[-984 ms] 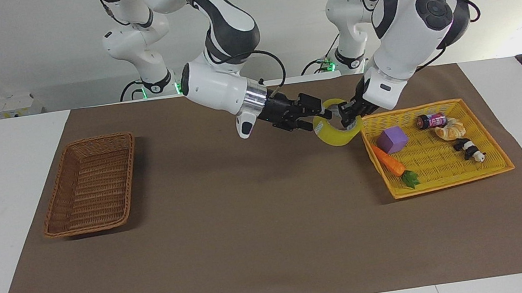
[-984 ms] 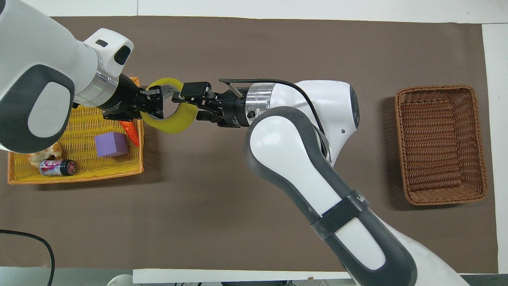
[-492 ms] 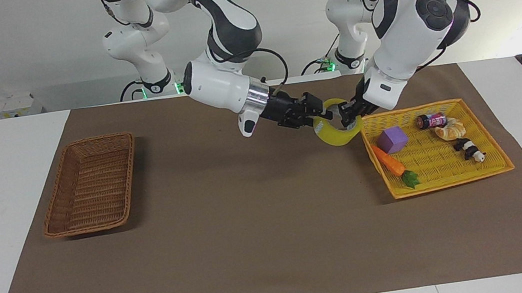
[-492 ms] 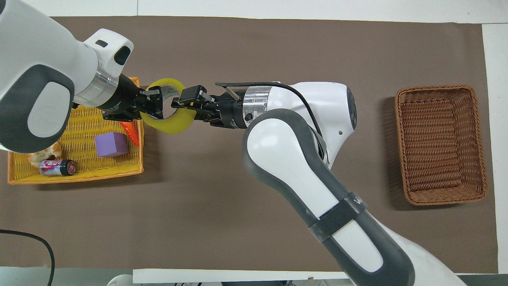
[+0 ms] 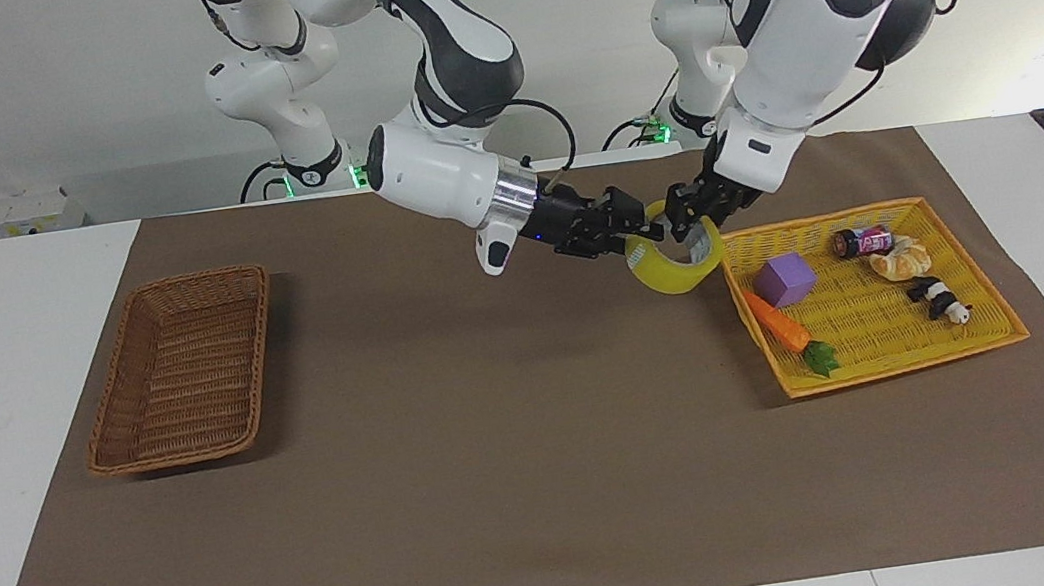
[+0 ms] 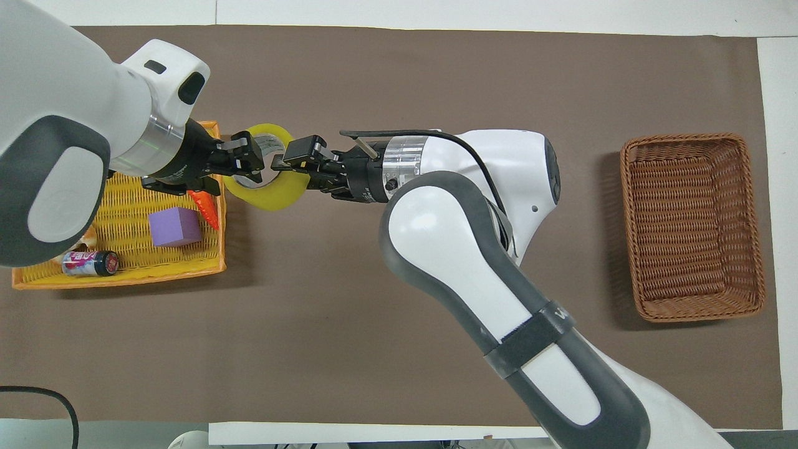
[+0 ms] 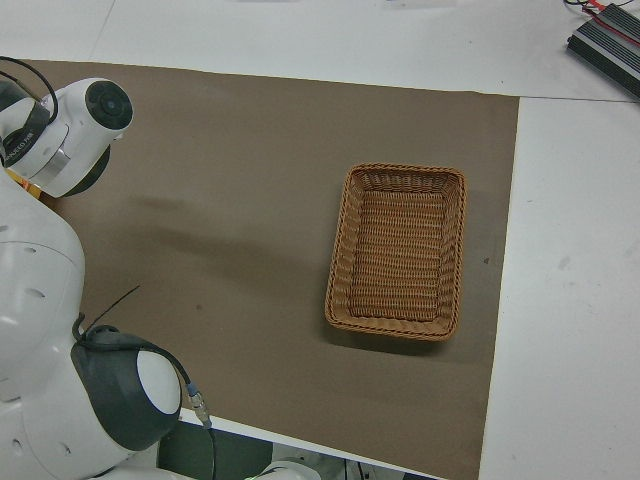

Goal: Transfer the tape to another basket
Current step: 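Open the left gripper and withdraw it while the right gripper pulls tape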

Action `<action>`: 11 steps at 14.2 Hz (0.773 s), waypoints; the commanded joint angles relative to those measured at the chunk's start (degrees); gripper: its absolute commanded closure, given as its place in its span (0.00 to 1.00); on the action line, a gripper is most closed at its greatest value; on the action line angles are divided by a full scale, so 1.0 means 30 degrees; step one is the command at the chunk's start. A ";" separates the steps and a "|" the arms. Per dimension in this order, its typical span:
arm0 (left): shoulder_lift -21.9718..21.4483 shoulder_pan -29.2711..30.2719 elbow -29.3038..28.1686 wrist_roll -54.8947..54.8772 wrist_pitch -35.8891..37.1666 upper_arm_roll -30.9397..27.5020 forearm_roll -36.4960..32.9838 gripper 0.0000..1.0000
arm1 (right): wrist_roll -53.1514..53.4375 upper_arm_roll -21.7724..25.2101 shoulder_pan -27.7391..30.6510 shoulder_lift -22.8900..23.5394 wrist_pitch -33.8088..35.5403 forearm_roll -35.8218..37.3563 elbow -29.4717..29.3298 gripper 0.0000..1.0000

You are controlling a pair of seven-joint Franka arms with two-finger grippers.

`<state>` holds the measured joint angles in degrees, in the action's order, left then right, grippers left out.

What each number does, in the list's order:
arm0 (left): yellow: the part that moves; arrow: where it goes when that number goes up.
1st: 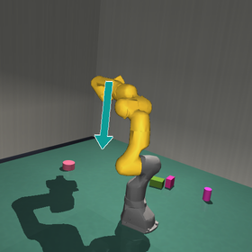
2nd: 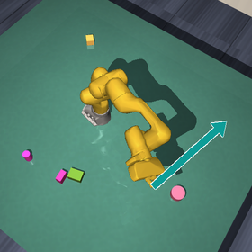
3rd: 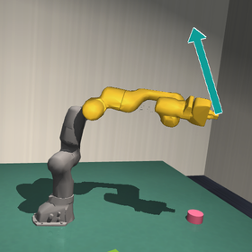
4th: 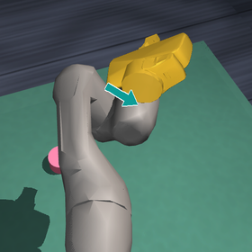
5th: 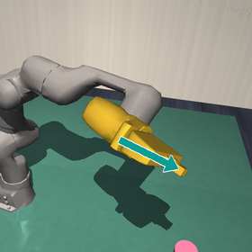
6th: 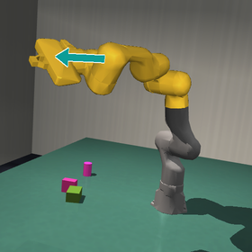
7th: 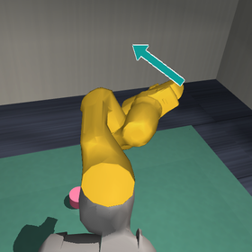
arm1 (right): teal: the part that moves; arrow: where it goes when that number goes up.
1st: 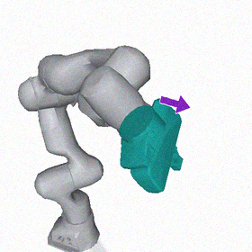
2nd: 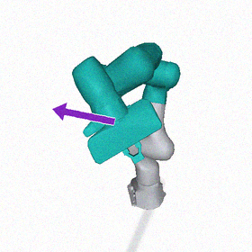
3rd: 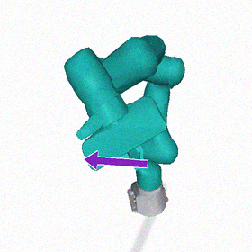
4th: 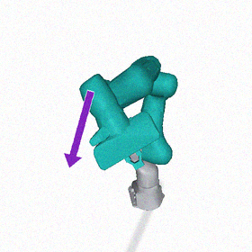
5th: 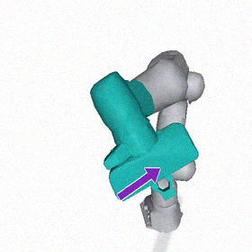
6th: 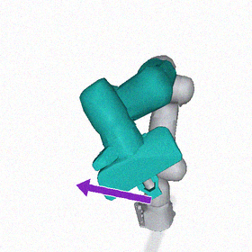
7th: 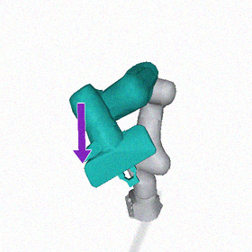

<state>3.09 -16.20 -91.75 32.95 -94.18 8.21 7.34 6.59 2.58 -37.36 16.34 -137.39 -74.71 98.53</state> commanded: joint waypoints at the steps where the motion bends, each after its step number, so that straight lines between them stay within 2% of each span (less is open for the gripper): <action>1: -0.0530 0.0649 0.0759 -0.0111 0.1334 -0.0713 -0.0631 0.00 | -0.0292 0.0017 0.0030 -0.0289 0.0064 -0.0380 0.0175 1.00; 5: -0.0708 0.3635 0.0876 -0.4231 0.1803 -0.1593 -0.0661 0.00 | -0.0728 0.0046 0.0438 -0.0377 0.0704 -0.0322 0.0204 1.00; 8: -0.0766 0.5894 0.1342 -0.8448 0.2008 -0.1799 -0.2701 0.00 | -0.2135 0.0134 0.2834 -0.0843 0.3364 0.0172 0.0204 1.00; 11: -0.1144 0.7244 0.1056 -1.0747 0.1806 -0.1976 -0.3151 0.00 | -0.3245 0.0135 0.6871 -0.1576 0.8191 0.2806 0.0175 1.00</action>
<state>0.80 4.17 -88.41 3.48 -89.82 1.88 -0.66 -0.06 3.62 -24.35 14.49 -121.04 -69.46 98.25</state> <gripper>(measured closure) 0.000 0.449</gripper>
